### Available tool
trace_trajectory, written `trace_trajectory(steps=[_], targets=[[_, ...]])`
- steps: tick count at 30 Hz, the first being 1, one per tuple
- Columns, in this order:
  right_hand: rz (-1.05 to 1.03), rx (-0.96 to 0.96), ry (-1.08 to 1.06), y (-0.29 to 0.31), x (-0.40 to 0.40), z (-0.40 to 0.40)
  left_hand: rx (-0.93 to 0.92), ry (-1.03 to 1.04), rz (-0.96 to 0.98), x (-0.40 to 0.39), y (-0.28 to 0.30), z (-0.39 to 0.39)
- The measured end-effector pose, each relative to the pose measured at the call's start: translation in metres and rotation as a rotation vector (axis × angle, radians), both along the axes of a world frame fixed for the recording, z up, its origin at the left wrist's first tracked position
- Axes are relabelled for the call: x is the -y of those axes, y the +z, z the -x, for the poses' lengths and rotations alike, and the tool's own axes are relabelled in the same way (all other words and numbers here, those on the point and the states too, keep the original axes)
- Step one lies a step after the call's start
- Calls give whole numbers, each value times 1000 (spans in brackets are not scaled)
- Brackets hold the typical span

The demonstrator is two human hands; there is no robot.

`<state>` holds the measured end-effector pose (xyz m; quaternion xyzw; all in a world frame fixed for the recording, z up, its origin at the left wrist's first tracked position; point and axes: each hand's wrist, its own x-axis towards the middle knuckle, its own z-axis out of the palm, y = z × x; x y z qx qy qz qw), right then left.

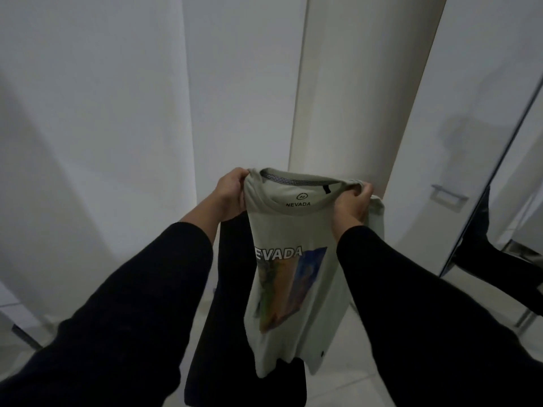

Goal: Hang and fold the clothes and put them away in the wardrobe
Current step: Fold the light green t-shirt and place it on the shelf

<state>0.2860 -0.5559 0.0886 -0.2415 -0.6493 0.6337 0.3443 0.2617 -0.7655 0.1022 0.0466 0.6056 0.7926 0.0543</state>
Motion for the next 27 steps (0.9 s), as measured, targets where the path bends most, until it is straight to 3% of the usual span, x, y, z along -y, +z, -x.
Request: trace_trajectory(steps=[5, 10, 16, 22, 27], targets=[[-11, -60, 202, 9, 5, 6, -27, -68, 108, 12, 8, -1], [391, -13, 586, 6, 20, 10, -45, -52, 131, 18, 15, -4], [373, 89, 906, 10, 22, 6, -36, -12, 161, 33, 10, 1], [371, 143, 1005, 4, 33, 6, -55, -59, 184, 34, 11, -1], [378, 90, 845, -6, 40, 21, -62, -55, 216, 40, 6, 1]])
